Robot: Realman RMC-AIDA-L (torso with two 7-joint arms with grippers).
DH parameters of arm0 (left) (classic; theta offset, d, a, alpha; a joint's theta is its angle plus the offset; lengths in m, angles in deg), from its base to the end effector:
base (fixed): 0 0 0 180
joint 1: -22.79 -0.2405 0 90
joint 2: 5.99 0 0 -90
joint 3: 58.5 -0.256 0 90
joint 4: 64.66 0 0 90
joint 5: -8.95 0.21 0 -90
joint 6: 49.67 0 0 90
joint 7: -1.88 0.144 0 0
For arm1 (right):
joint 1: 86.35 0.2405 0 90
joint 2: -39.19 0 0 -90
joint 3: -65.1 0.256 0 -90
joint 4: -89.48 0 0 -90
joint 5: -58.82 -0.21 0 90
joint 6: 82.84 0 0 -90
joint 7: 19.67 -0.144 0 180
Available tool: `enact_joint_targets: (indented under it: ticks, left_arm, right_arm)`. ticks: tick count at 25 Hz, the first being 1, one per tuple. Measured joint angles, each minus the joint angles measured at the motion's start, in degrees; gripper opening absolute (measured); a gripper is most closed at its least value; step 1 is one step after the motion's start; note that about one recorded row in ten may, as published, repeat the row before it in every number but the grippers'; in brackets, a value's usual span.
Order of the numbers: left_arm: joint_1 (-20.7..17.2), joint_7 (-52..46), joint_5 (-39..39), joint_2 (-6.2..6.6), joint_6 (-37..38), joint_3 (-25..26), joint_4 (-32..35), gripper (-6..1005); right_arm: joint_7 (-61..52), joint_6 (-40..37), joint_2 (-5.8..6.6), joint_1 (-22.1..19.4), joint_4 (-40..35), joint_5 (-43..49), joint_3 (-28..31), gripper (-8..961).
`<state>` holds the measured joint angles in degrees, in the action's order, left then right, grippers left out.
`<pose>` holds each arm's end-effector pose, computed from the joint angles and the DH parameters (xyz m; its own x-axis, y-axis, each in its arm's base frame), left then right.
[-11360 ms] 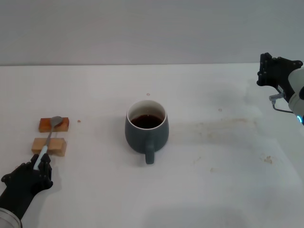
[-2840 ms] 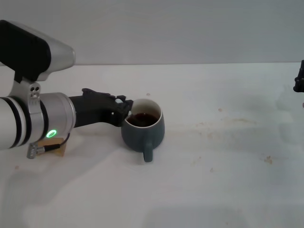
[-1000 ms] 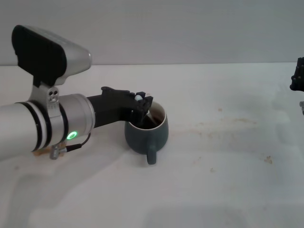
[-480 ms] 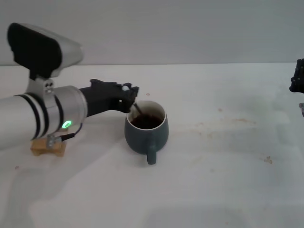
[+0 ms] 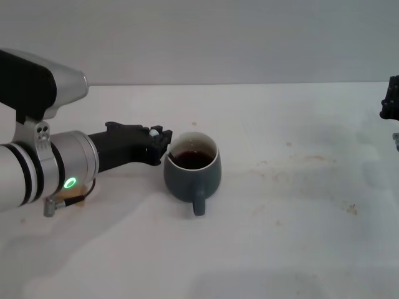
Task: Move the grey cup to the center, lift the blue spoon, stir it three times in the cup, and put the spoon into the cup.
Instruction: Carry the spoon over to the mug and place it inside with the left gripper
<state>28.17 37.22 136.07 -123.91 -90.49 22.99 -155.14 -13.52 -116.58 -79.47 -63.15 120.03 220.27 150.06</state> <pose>-0.1876 0.3238 -0.0121 0.7585 0.4726 0.4488 0.6516 -0.5652 -0.5060 0.3143 0.3896 0.0043 0.8362 -0.1162 -0.5359 -0.5456 -0.0775 -0.8345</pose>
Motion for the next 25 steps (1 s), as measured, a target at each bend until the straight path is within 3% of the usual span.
enact_joint_targets:
  ticks: [8,17,25]
  left_arm:
    - [-0.3,3.5,-5.7,-0.21,2.1,-2.5,1.3,205]
    - [2.4,5.6,-8.0,-0.05,2.8,-2.5,4.7,207]
    - [1.7,14.8,-18.7,-0.01,3.4,-1.1,7.9,209]
  right_arm:
    - [0.0,0.0,0.0,0.1,0.0,0.0,-0.1,29]
    - [0.0,0.0,0.0,0.1,0.0,0.0,-0.1,29]
    - [0.0,0.0,0.06,-0.1,0.0,0.0,0.2,29]
